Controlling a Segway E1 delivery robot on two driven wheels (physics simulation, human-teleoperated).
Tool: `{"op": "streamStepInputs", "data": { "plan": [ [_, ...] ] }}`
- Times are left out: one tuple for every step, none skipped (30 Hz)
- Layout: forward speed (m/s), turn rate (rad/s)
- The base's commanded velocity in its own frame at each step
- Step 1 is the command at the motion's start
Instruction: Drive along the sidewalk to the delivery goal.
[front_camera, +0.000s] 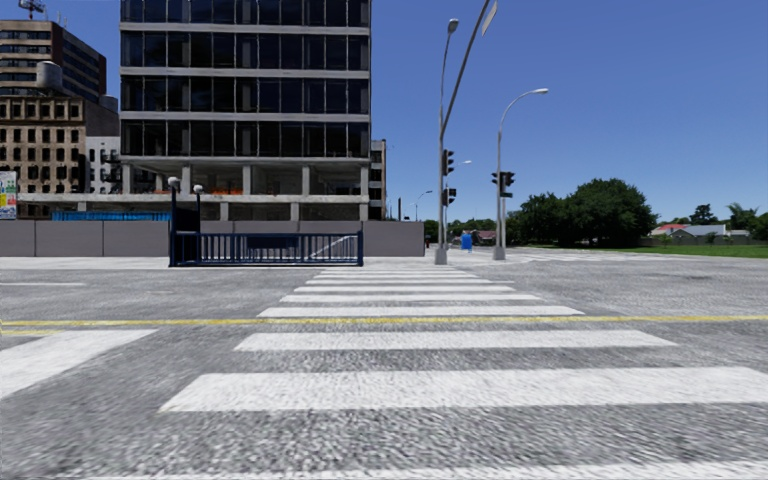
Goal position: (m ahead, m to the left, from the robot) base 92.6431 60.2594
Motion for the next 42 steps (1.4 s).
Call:
{"op": "streamStepInputs", "data": {
  "plan": [
    [2.00,-0.14],
    [2.00,-0.14],
    [2.00,-0.14],
    [2.00,-0.14],
    [2.00,-0.14],
    [2.00,-0.14],
    [2.00,-0.14],
    [2.00,-0.14],
    [2.00,-0.14],
    [2.00,-0.14],
    [2.00,-0.14],
    [2.00,-0.14],
    [2.00,-0.12],
    [2.00,0.00],
    [2.00,0.00],
    [2.00,0.00],
    [2.00,0.00],
    [2.00,0.00],
    [2.00,0.00],
    [2.00,0.00],
    [2.00,0.00],
    [2.00,0.00],
    [2.00,0.00],
    [2.00,0.00],
    [2.00,0.00],
    [2.00,0.00],
    [2.00,0.00],
    [2.00,0.00],
    [2.00,0.00],
    [2.00,0.00],
    [2.00,0.00],
    [2.00,0.00],
    [2.00,0.00],
    [2.00,0.00],
    [2.00,0.00],
    [2.00,0.00],
    [2.00,0.00],
    [2.00,0.00],
    [2.00,0.00],
    [2.00,0.00],
    [2.00,0.00],
    [2.00,0.00]
  ]
}}
